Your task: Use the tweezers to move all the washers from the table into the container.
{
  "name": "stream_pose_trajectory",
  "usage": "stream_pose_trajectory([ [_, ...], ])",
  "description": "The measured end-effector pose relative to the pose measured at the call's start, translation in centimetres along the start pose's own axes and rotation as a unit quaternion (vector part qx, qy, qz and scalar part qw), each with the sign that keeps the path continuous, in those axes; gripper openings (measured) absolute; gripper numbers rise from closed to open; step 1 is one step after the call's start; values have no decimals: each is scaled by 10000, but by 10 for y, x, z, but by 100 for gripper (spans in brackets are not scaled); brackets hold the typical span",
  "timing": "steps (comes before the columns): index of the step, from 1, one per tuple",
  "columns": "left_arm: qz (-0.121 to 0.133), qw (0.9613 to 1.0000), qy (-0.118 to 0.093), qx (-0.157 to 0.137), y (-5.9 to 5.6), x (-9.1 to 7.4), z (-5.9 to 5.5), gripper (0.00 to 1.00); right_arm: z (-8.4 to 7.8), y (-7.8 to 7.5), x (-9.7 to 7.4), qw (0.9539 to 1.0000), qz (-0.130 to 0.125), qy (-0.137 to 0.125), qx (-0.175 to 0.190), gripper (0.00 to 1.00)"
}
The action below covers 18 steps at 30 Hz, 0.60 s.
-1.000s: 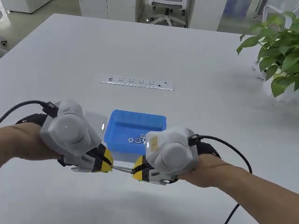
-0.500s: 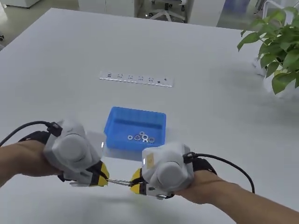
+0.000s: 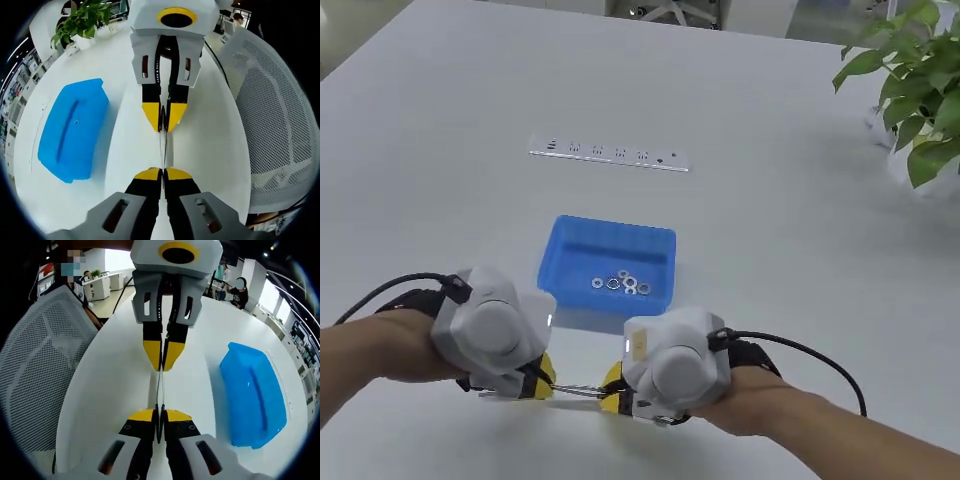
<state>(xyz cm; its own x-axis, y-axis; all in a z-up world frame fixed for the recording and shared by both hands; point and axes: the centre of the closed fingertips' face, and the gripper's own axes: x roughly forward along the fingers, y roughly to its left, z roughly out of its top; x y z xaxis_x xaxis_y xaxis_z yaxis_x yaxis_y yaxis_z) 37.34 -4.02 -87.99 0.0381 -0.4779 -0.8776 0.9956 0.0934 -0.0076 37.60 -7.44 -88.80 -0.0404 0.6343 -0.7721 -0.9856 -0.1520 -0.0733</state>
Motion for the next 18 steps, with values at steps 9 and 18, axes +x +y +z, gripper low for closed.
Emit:
stream_pose_trajectory([
  [9, -65, 9999, 71, 45, -4, 10, -4, 5, -1, 6, 0, 9999, 131, 10, 64, 9],
  [18, -125, 9999, 48, -48, -7, 10, -2, 6, -2, 9, -1, 9997, 186, 52, 151, 11],
])
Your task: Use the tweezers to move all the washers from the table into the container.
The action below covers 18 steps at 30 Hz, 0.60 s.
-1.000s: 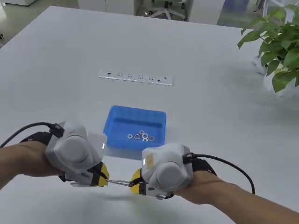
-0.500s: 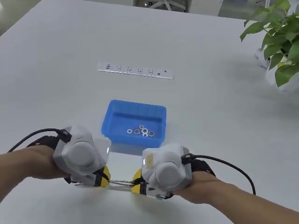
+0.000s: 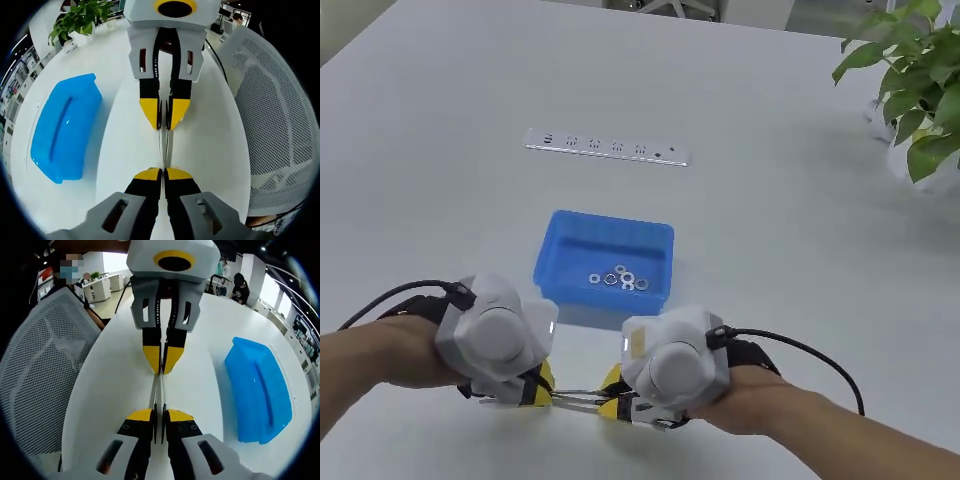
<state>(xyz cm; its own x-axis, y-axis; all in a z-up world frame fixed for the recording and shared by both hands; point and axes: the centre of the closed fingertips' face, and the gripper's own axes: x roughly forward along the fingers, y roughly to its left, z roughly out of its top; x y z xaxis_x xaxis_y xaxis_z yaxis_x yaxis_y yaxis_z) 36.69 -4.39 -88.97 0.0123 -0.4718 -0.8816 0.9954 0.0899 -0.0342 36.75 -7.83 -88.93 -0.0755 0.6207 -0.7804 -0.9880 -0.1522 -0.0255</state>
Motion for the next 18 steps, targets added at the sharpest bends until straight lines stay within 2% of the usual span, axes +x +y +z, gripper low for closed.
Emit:
stream_pose_trajectory([
  [13, -37, 10000, 1, -57, -3, 0, 1, 8, -1, 4, 0, 9999, 63, 98, -44, 14],
  [18, -42, 10000, 5, -68, -4, 0, 1, 10, -2, 5, -1, 9999, 16, 110, -23, 19],
])
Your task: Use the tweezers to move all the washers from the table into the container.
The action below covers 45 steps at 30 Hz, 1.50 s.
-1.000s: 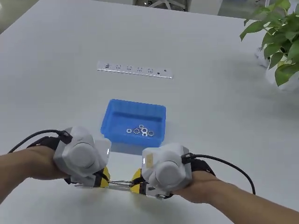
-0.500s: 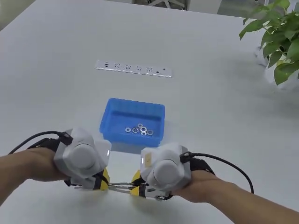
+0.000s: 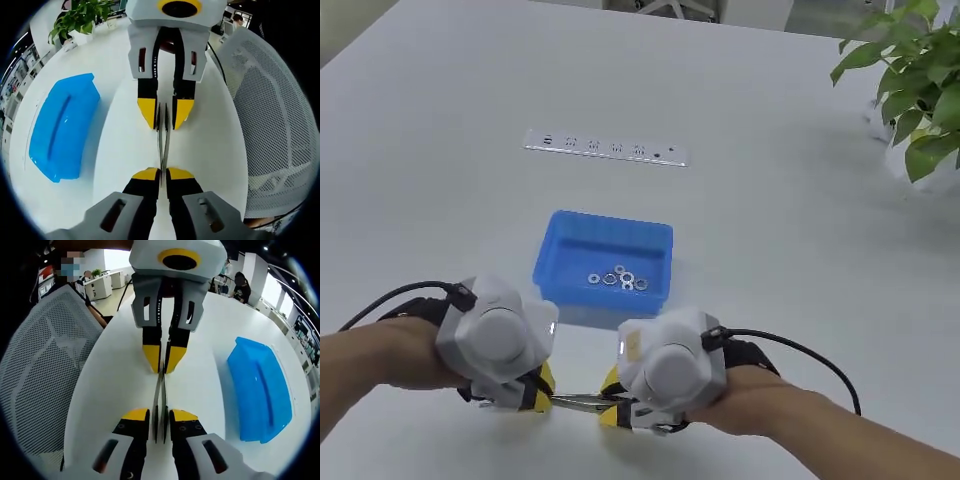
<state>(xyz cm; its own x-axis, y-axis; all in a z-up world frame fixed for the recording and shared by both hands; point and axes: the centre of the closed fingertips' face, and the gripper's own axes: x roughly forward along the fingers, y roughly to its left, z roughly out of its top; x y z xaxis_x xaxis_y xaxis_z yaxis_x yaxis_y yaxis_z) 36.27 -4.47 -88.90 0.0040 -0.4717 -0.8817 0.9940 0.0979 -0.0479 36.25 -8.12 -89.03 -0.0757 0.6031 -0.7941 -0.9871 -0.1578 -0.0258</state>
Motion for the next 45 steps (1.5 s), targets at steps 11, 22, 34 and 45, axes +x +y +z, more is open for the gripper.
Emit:
stream_pose_trajectory([
  [11, 295, 9989, -174, -308, 5, -18, 1, 21, 5, -17, -29, 9984, -459, -256, 217, 29],
  [22, 793, 9872, -1001, -952, 9, -57, 12, 35, 6, -45, -76, 9845, -1337, -778, 830, 51],
  [34, 1454, 9643, -1623, -1507, 18, -93, 16, 66, -17, -50, -128, 9588, -1993, -1219, 1617, 79],
  [45, 1811, 9443, -2102, -1768, 23, -114, 23, 90, -22, -40, -148, 9484, -2072, -1474, 1895, 100],
])
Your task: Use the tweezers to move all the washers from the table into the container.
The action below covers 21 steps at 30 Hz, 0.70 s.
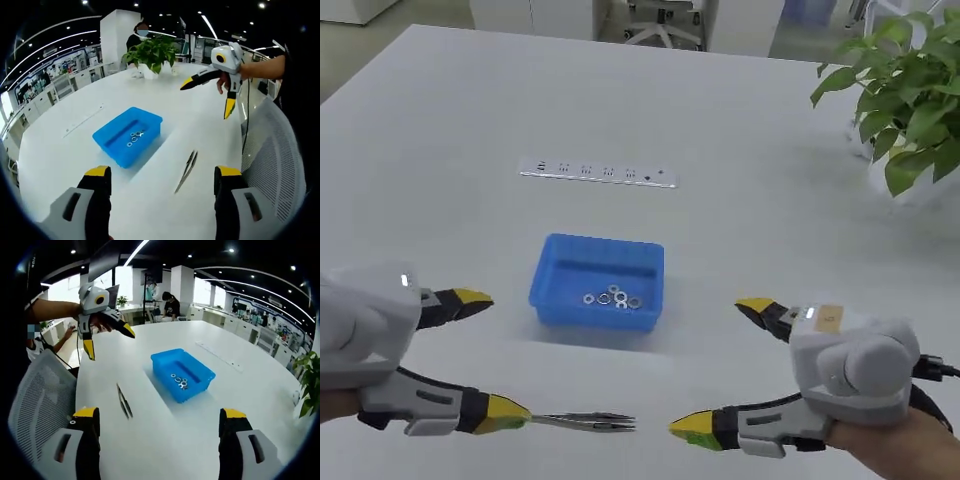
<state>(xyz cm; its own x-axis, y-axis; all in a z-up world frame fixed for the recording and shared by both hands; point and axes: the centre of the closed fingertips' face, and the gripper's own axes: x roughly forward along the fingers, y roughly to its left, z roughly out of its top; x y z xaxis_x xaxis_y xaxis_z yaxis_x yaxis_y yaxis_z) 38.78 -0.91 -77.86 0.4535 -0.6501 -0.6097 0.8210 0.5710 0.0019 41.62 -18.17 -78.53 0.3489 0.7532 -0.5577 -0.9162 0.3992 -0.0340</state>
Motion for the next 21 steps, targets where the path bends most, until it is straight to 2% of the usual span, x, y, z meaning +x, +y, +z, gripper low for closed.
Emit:
stream_pose_trajectory([
  [4, 50, 9998, -123, -132, 0, -6, 3, 96, 8, -2, -6, 10000, -32, -51, -44, 100],
  [9, 131, 9998, -131, -114, 0, -11, 6, 99, 18, -4, -12, 9998, -57, -150, -90, 100],
  [12, 97, 9998, -118, -146, -1, -11, 7, 99, 17, -2, -13, 9998, -16, -118, -137, 100],
  [15, 169, 9998, -65, -115, 1, -13, 6, 99, 13, 1, -13, 9999, 44, -35, -158, 100],
  [21, 170, 9998, -33, -121, 0, -14, 4, 99, 9, 2, -17, 9999, 16, 3, -123, 100],
])
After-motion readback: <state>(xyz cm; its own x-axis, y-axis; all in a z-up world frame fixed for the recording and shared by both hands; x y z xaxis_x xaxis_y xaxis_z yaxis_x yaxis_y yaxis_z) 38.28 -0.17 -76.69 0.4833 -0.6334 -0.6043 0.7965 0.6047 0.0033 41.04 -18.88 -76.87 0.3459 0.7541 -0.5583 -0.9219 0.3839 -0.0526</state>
